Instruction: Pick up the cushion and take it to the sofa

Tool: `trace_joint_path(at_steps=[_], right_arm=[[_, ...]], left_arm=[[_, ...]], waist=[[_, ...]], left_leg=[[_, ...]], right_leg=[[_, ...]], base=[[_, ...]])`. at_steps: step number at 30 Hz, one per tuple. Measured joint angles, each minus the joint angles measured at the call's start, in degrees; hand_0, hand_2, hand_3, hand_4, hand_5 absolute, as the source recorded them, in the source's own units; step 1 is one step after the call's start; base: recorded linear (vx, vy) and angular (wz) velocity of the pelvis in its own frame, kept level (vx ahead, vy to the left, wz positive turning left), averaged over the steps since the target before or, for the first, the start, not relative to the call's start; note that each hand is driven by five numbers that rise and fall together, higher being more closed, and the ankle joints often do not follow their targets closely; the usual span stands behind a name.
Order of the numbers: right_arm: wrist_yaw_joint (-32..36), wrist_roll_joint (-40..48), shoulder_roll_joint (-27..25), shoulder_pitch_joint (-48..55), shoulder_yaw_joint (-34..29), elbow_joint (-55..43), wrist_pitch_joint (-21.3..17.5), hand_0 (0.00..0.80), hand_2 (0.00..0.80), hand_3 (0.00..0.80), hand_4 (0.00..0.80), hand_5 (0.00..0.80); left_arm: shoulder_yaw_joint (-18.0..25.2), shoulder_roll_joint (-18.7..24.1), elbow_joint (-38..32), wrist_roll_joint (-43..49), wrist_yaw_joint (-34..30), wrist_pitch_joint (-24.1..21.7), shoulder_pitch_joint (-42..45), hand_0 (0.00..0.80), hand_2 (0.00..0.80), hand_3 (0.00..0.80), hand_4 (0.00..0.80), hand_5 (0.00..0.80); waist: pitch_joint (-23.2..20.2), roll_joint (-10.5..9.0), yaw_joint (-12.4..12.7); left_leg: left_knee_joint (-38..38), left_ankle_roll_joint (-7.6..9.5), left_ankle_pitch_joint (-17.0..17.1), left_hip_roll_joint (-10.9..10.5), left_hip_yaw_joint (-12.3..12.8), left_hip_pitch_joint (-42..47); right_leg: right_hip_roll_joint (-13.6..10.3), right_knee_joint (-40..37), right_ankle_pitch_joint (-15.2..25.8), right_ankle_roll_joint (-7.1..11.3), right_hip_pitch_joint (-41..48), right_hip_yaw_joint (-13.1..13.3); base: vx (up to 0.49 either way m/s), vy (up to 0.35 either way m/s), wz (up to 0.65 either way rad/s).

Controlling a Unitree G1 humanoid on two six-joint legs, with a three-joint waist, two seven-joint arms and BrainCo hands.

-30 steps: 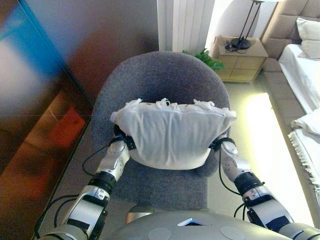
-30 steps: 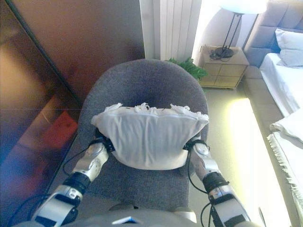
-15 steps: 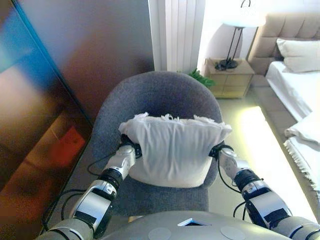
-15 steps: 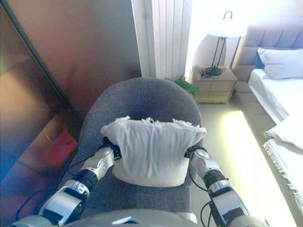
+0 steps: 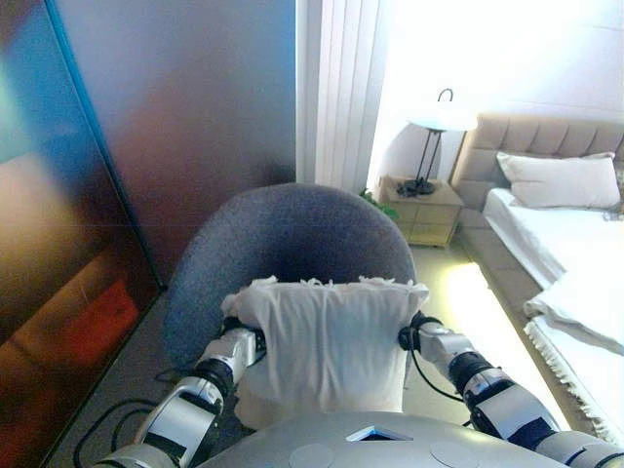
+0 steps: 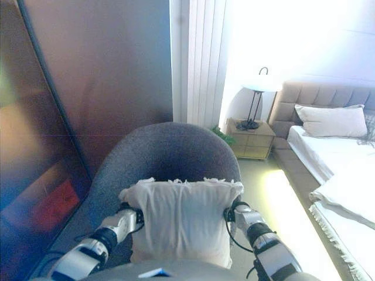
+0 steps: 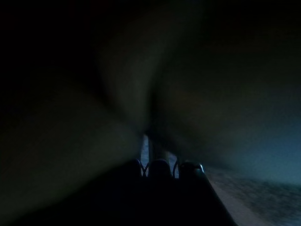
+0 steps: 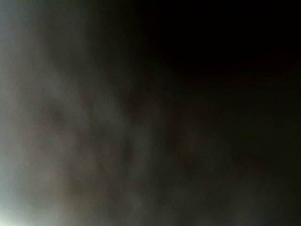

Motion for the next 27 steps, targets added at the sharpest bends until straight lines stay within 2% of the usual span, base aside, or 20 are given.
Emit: trace_joint_path(at_steps=[1, 2, 3, 4, 10, 27], right_arm=[[-0.3, -0.2, 0.0, 0.2, 0.1, 0.0, 0.0, 0.800, 0.800, 0.800, 0.800, 0.800], [-0.6, -1.1, 0.0, 0.5, 0.1, 0.0, 0.0, 0.555, 0.555, 0.555, 0.555, 0.555], [-1.0, -1.3, -0.1, 0.6, 0.1, 0.0, 0.0, 0.125, 0.125, 0.125, 0.125, 0.125], [-1.3, -1.7, -0.1, 0.6, 0.2, -0.1, 0.0, 0.000, 0.000, 0.000, 0.000, 0.000], [-3.5, -3.3, -1.3, 1.4, 0.1, -2.5, 0.2, 0.000, 0.000, 0.000, 0.000, 0.000], [-3.6, -5.0, -4.2, 7.4, -3.1, -6.2, 0.0, 0.000, 0.000, 0.000, 0.000, 0.000]], left_arm=[[0.0, 0.1, 0.0, 0.0, 0.0, -0.1, 0.3, 0.000, 0.000, 0.000, 0.000, 0.000], [0.0, 0.1, 0.0, 0.0, -0.1, -0.2, 0.6, 0.000, 0.000, 0.000, 0.000, 0.000], [0.0, 0.1, 0.0, 0.0, -0.1, -0.2, 0.7, 0.000, 0.000, 0.000, 0.000, 0.000], [0.0, 0.1, 0.0, 0.0, -0.2, -0.2, 0.7, 0.000, 0.000, 0.000, 0.000, 0.000], [0.0, 0.9, 0.0, 0.0, -1.1, -2.2, 1.8, 0.000, 0.000, 0.000, 0.000, 0.000], [0.5, 1.2, -0.2, 2.3, -5.4, -7.3, 6.8, 0.000, 0.000, 0.000, 0.000, 0.000]], waist=[[0.0, 0.07, 0.1], [-0.1, 0.16, 0.3], [-0.1, 0.28, 0.6], [-0.1, 0.34, 1.1], [-0.1, 0.37, 1.2], [1.1, 0.77, 1.3]], left_leg=[[0.0, 0.05, 0.0, 0.0, 0.0, 0.0], [0.0, 0.12, 0.1, 0.0, 0.0, 0.0], [0.0, 0.15, 0.1, 0.0, 0.0, 0.0], [0.0, 0.16, 0.1, 0.0, 0.0, 0.0], [0.0, 0.17, 0.1, -0.1, -0.2, -0.3], [0.0, 0.28, 0.3, -0.1, -0.5, -0.2]], right_leg=[[0.0, 0.0, 0.0, -0.02, 0.0, 0.0], [0.0, 0.0, 0.0, -0.05, 0.0, 0.0], [-0.1, 0.0, 0.0, -0.08, 0.0, 0.0], [-0.1, 0.1, 0.0, -0.08, -0.1, -0.1], [-0.1, 0.0, 0.0, 0.04, -0.1, -0.4], [-0.2, 0.0, -0.1, 0.15, 0.5, -1.8]], base=[[0.014, 0.061, 0.00], [0.004, 0.060, 0.00], [0.005, 0.056, 0.00], [0.005, 0.052, 0.00], [0.016, 0.040, 0.03], [0.011, 0.031, 0.02]])
